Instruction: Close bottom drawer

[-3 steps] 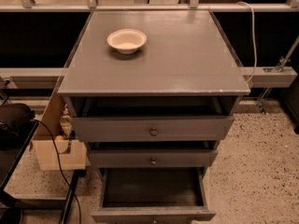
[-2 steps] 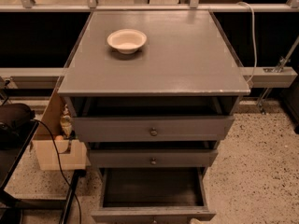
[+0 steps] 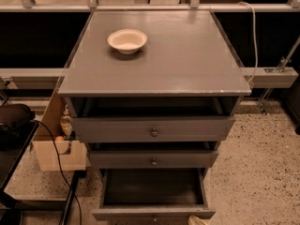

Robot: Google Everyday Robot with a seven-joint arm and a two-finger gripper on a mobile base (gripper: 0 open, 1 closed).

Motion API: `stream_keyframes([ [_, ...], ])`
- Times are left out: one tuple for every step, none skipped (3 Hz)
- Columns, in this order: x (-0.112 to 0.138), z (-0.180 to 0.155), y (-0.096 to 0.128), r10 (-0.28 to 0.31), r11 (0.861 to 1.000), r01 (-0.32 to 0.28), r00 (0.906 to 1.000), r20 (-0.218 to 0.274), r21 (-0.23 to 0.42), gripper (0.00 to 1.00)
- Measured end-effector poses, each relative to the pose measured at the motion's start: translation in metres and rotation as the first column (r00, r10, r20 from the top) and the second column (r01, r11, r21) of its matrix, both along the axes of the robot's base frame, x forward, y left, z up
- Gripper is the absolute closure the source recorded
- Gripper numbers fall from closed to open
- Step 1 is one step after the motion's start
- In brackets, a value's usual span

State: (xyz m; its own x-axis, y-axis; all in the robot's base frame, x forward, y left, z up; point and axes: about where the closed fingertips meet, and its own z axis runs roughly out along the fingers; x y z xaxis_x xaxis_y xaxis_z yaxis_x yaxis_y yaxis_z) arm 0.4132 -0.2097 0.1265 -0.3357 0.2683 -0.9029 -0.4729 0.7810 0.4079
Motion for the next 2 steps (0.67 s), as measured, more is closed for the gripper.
stream_keyframes([
  [0.0205, -0.0030, 0.0102, 0.002, 1.000, -0.003, 0.9999, 0.017, 0.021, 1.00],
  [0.0197, -0.0037, 0.0095, -0.007, 1.000, 0.007, 0.9998, 0.018, 0.018, 1.00],
])
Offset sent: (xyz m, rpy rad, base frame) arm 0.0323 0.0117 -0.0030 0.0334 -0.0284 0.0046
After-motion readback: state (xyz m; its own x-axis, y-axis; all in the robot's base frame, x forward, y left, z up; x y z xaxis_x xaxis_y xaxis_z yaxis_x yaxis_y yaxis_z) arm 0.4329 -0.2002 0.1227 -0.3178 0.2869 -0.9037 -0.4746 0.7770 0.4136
